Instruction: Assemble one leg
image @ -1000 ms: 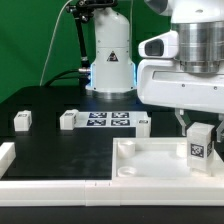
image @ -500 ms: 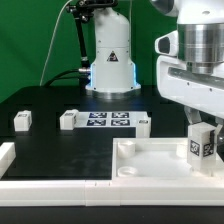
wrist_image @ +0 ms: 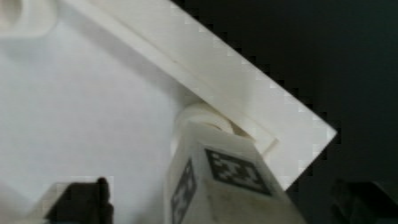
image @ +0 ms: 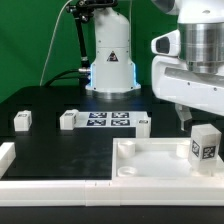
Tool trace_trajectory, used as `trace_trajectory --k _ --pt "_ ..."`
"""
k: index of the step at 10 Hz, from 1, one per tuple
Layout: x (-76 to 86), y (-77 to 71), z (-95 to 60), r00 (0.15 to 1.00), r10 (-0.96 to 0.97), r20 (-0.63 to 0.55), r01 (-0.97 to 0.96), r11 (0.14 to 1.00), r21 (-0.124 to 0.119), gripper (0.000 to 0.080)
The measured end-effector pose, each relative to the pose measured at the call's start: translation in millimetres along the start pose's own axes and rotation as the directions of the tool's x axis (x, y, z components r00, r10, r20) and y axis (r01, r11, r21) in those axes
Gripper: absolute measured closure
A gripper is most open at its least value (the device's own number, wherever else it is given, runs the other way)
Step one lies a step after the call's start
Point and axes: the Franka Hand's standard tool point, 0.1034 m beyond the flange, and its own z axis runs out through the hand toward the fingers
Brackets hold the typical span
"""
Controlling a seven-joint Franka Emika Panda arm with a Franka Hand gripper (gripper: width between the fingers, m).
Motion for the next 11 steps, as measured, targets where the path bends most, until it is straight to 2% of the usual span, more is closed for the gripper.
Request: trace_trajectory --k 2,4,6,8,10,11 --pt "-1.6 -0.6 1.1 0.975 -0.221 0.001 0.221 0.975 -0.002 0.0158" --pt "-0.1 -0.8 3.2 0.908 -0.419 0.002 0.419 0.908 -0.002 0.0151" --pt "0.8 -1.4 4.0 0.774 -0.633 0.002 0.633 0.774 -0.005 0.015" --pt "3.1 -0.8 6.4 0.652 -0.758 0.004 0.758 0.652 -0.005 0.015" --pt "7.6 1.4 5.7 0.482 -0.876 0.004 0.876 0.482 -0.008 0.015" --pt "10.1 3.4 5.8 0.478 -0.879 0.004 0.879 0.478 -0.006 0.015"
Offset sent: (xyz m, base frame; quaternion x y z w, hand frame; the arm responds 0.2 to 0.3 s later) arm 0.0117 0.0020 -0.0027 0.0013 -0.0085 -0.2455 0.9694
